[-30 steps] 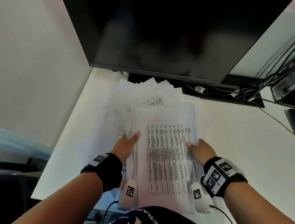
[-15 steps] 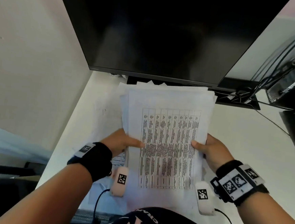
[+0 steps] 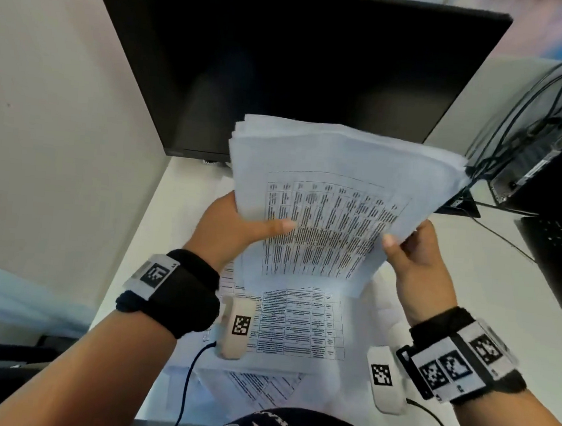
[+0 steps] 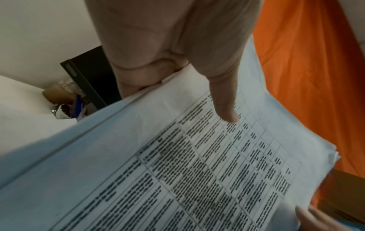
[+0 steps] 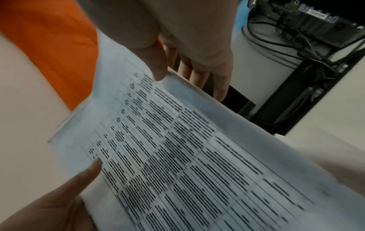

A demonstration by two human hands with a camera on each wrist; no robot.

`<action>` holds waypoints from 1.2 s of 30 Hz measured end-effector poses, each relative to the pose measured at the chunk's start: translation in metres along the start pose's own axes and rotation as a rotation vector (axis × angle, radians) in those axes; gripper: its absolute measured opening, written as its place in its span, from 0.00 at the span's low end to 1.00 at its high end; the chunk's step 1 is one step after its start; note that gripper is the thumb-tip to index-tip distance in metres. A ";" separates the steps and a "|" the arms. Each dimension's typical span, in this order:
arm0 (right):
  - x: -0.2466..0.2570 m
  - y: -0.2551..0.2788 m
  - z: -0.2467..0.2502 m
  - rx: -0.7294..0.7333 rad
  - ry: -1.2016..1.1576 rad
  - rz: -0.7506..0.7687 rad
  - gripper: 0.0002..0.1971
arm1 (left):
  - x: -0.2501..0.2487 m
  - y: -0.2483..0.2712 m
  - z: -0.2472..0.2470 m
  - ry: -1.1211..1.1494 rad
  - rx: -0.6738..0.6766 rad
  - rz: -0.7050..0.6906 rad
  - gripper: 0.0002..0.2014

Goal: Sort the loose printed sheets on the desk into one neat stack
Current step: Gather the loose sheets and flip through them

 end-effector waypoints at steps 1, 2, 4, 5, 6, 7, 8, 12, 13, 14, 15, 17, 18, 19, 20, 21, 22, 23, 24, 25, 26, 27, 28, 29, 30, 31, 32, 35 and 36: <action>0.000 -0.001 0.001 -0.008 0.006 0.006 0.16 | 0.005 -0.001 0.001 -0.004 -0.030 0.003 0.26; 0.004 -0.002 0.002 -0.020 0.016 0.027 0.17 | 0.008 -0.001 0.002 -0.010 -0.061 0.002 0.27; 0.019 -0.005 -0.001 -0.039 0.027 0.103 0.19 | 0.012 -0.001 0.002 -0.013 -0.092 -0.010 0.26; 0.028 -0.007 -0.002 -0.048 0.027 0.165 0.20 | 0.012 0.000 0.000 -0.006 -0.097 -0.020 0.26; 0.039 -0.008 -0.003 -0.068 0.039 0.242 0.22 | 0.011 0.001 -0.002 0.001 -0.100 -0.020 0.26; 0.050 -0.007 -0.005 -0.095 0.057 0.329 0.26 | 0.010 0.002 -0.004 0.008 -0.098 -0.016 0.24; 0.061 -0.006 -0.006 -0.130 0.087 0.425 0.29 | 0.008 0.004 -0.006 0.013 -0.086 -0.011 0.21; 0.082 -0.002 -0.012 -0.196 0.289 0.677 0.37 | 0.012 0.009 -0.009 0.051 -0.042 0.008 0.15; 0.082 -0.004 -0.014 -0.163 0.358 0.653 0.35 | 0.015 0.009 -0.008 0.070 -0.043 0.016 0.13; 0.079 -0.006 -0.015 -0.124 0.421 0.601 0.31 | 0.019 0.010 -0.008 0.087 -0.040 0.030 0.13; 0.076 -0.008 -0.016 -0.098 0.463 0.541 0.27 | 0.024 0.010 -0.008 0.090 -0.028 0.044 0.13; 0.072 -0.010 -0.018 -0.099 0.490 0.484 0.21 | 0.031 0.011 -0.010 0.073 0.011 0.075 0.14; 0.074 -0.009 -0.020 -0.108 0.502 0.500 0.20 | 0.034 0.012 -0.009 0.076 0.013 0.083 0.15; 0.077 -0.008 -0.022 -0.114 0.499 0.531 0.20 | 0.038 0.012 -0.008 0.087 -0.004 0.087 0.15; 0.081 -0.007 -0.022 -0.115 0.468 0.570 0.21 | 0.040 0.012 -0.006 0.096 -0.034 0.088 0.15; 0.084 -0.007 -0.023 -0.118 0.396 0.595 0.23 | 0.040 0.011 -0.004 0.101 -0.067 0.085 0.14; 0.084 -0.007 -0.022 -0.126 0.293 0.597 0.27 | 0.039 0.010 -0.001 0.111 -0.089 0.079 0.14; 0.081 -0.007 -0.021 -0.135 0.185 0.566 0.30 | 0.036 0.009 0.001 0.136 -0.103 0.070 0.14; 0.075 -0.009 -0.019 -0.147 0.104 0.508 0.32 | 0.034 0.008 0.002 0.170 -0.114 0.064 0.14; 0.067 -0.010 -0.019 -0.148 0.067 0.427 0.31 | 0.030 0.007 0.004 0.206 -0.123 0.058 0.14; 0.056 -0.011 -0.019 -0.136 0.083 0.336 0.27 | 0.027 0.007 0.005 0.241 -0.124 0.052 0.14; 0.044 -0.010 -0.020 -0.110 0.121 0.242 0.22 | 0.025 0.006 0.006 0.269 -0.118 0.047 0.15; 0.032 -0.007 -0.023 -0.085 0.152 0.160 0.17 | 0.022 0.005 0.005 0.288 -0.102 0.037 0.16; 0.022 -0.004 -0.025 -0.076 0.161 0.094 0.14 | 0.021 0.005 0.005 0.287 -0.085 0.028 0.16; 0.015 0.000 -0.027 -0.087 0.150 0.059 0.13 | 0.020 0.005 0.005 0.278 -0.073 0.019 0.16; 0.012 0.003 -0.030 -0.110 0.126 0.054 0.12 | 0.020 0.005 0.005 0.264 -0.065 0.010 0.16; 0.010 0.005 -0.031 -0.145 0.096 0.068 0.12 | 0.019 0.005 0.006 0.251 -0.060 0.003 0.16; 0.003 0.010 -0.033 -0.220 0.050 0.094 0.11 | 0.014 0.004 0.008 0.176 -0.109 -0.041 0.19; -0.001 0.011 -0.033 -0.226 0.055 0.082 0.11 | 0.011 0.004 0.009 0.147 -0.165 -0.075 0.22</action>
Point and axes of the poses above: each hand's wrist, its own y-axis away from the middle knuckle, its own z-axis out of the back of the hand, x = y × z, the point moved 3 cm from there along -y, towards the middle knuckle, and after that the axes turned 7 degrees about -y, right-handed, at the moved point
